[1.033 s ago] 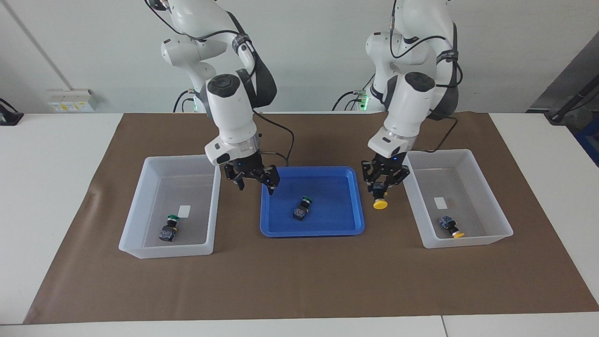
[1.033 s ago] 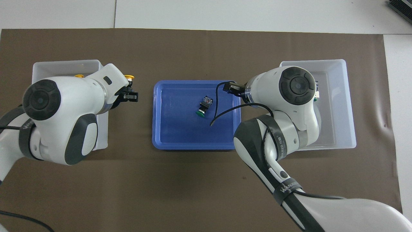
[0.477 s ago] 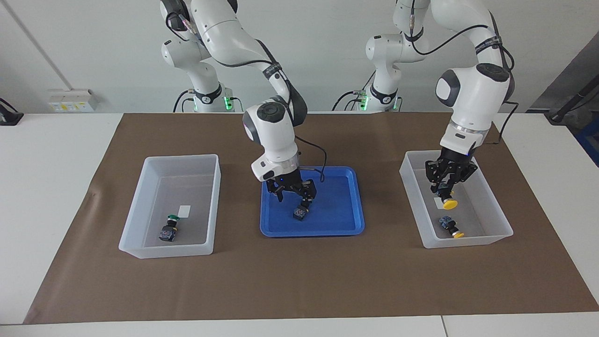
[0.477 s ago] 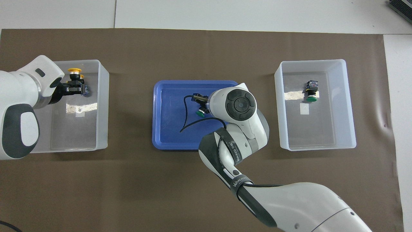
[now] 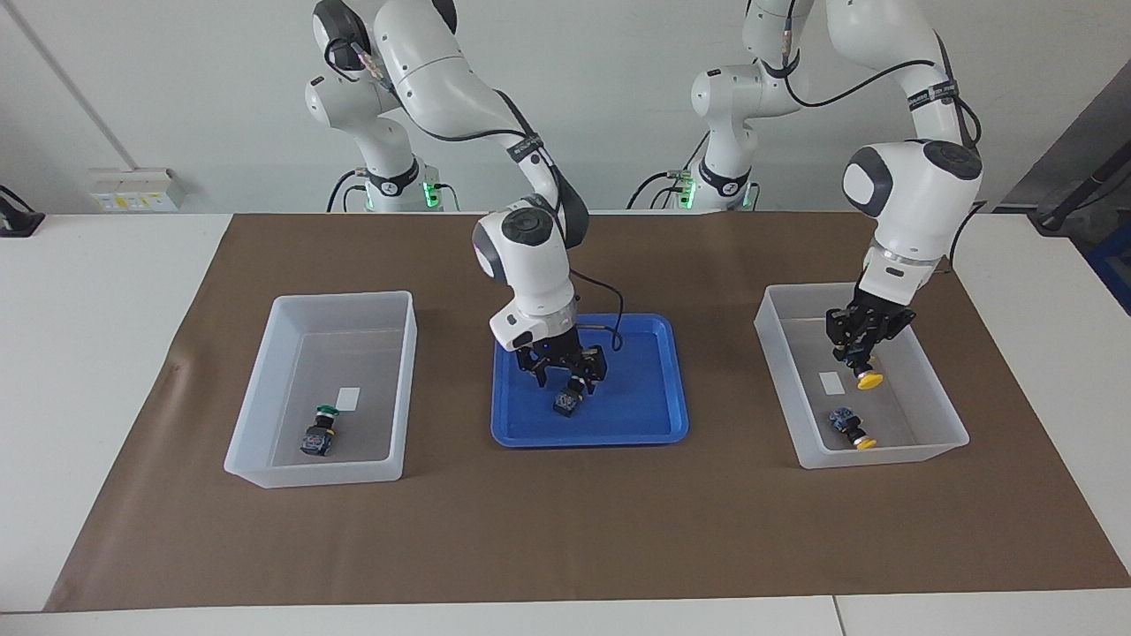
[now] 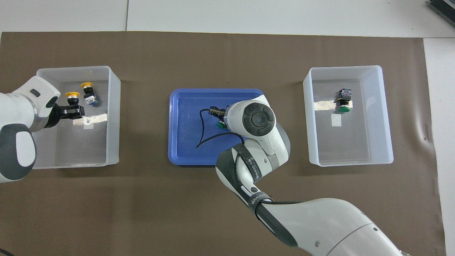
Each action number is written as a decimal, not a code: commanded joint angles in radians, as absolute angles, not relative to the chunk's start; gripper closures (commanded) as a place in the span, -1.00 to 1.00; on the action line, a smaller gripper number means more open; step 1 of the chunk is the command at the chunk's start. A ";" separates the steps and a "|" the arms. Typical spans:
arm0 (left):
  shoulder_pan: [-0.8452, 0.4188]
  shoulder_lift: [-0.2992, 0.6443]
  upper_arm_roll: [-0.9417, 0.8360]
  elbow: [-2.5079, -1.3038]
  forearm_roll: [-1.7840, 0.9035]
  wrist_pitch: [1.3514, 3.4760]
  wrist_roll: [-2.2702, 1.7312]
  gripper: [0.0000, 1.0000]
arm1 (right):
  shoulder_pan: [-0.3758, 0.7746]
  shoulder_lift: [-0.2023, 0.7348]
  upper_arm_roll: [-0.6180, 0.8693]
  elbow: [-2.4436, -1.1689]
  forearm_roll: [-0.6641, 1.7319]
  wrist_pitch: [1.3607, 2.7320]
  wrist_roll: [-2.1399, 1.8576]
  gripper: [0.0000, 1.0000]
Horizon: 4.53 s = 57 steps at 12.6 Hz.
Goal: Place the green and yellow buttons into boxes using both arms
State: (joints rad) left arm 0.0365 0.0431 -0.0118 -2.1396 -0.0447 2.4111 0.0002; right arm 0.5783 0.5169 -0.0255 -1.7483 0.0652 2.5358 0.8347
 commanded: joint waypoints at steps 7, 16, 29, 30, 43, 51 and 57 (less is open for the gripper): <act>0.035 0.136 -0.023 -2.243 -0.061 2.626 -0.090 1.00 | 0.583 0.511 -0.031 -1.729 0.064 2.481 0.856 1.00; 0.028 0.123 -0.025 -2.155 -0.054 2.579 -0.008 -1.00 | 0.237 0.181 -0.029 -1.749 0.057 2.090 0.334 1.00; -0.094 -0.014 -0.040 -1.729 -0.002 1.852 0.063 -1.00 | 0.049 0.169 -0.026 -2.154 0.112 2.422 -0.074 1.00; -0.091 0.001 -0.040 -1.671 0.000 1.801 0.063 -1.00 | 0.051 0.172 -0.026 -2.157 0.113 2.439 -0.074 0.87; -0.075 -0.066 -0.026 -1.652 -0.003 1.595 0.074 -1.00 | 0.049 0.042 -0.032 -1.873 0.031 2.041 0.090 -1.00; -0.037 -0.063 -0.025 -1.641 -0.008 1.589 0.132 -1.00 | 0.041 -0.014 -0.047 -1.589 -0.015 1.599 0.132 -1.00; -0.045 -0.064 -0.029 -1.646 -0.008 1.595 0.086 -1.00 | 0.019 -0.072 -0.061 -1.572 -0.009 1.499 0.095 -1.00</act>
State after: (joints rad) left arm -0.0408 -0.0376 -0.0280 -1.6177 -0.0183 1.5932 0.1020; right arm 0.0465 -0.0762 -0.0717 -1.5724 -0.0014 1.5107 0.1143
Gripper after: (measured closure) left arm 0.000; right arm 0.000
